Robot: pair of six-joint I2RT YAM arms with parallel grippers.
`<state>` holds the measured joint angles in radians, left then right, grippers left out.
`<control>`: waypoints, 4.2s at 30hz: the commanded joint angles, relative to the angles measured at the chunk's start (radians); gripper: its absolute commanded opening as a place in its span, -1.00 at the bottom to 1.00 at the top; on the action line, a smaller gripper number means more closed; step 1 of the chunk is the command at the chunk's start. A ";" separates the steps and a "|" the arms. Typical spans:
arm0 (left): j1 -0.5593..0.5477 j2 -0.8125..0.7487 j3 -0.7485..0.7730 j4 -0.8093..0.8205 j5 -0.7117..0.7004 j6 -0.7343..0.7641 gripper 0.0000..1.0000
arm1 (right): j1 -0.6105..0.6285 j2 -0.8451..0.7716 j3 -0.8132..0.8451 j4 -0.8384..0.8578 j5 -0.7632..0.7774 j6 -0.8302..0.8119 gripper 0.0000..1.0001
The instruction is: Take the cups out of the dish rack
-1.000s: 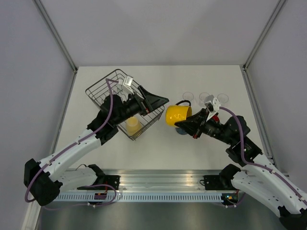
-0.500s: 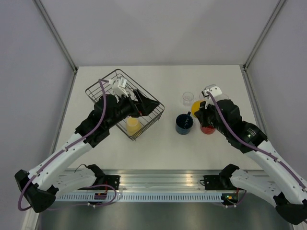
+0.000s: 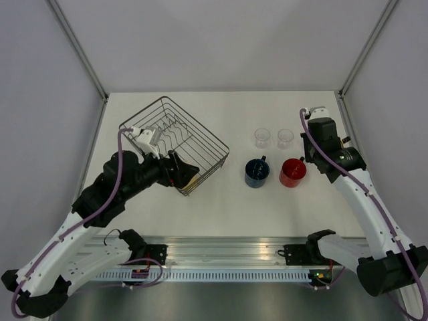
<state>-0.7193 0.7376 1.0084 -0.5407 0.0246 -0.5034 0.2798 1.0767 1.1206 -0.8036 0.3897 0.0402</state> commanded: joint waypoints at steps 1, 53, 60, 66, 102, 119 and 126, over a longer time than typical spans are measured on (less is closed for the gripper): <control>0.001 -0.056 0.021 -0.126 -0.017 0.123 0.99 | -0.053 -0.021 0.021 0.104 -0.040 -0.187 -0.99; -0.046 -0.438 -0.180 -0.157 -0.209 0.167 0.99 | -0.447 0.416 -0.142 0.122 -0.496 -0.579 -0.59; -0.046 -0.420 -0.177 -0.159 -0.210 0.167 0.99 | -0.447 0.373 -0.111 0.098 -0.483 -0.566 -0.33; -0.046 -0.406 -0.175 -0.162 -0.219 0.167 0.99 | -0.447 0.289 -0.079 0.061 -0.465 -0.548 -0.22; -0.045 0.250 0.036 -0.229 -0.492 0.054 0.99 | -0.422 -0.371 -0.213 0.816 -1.049 0.681 0.96; -0.009 0.554 0.022 -0.056 -0.497 0.029 0.99 | -0.065 -0.213 0.012 0.167 -0.605 0.216 0.96; 0.049 0.582 -0.001 -0.015 -0.395 0.060 0.99 | -0.011 -0.199 -0.013 0.170 -0.614 0.216 0.96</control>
<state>-0.6910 1.3106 1.0183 -0.6163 -0.4294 -0.4519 0.2546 0.8764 1.1160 -0.6247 -0.2451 0.2745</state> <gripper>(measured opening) 0.997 0.979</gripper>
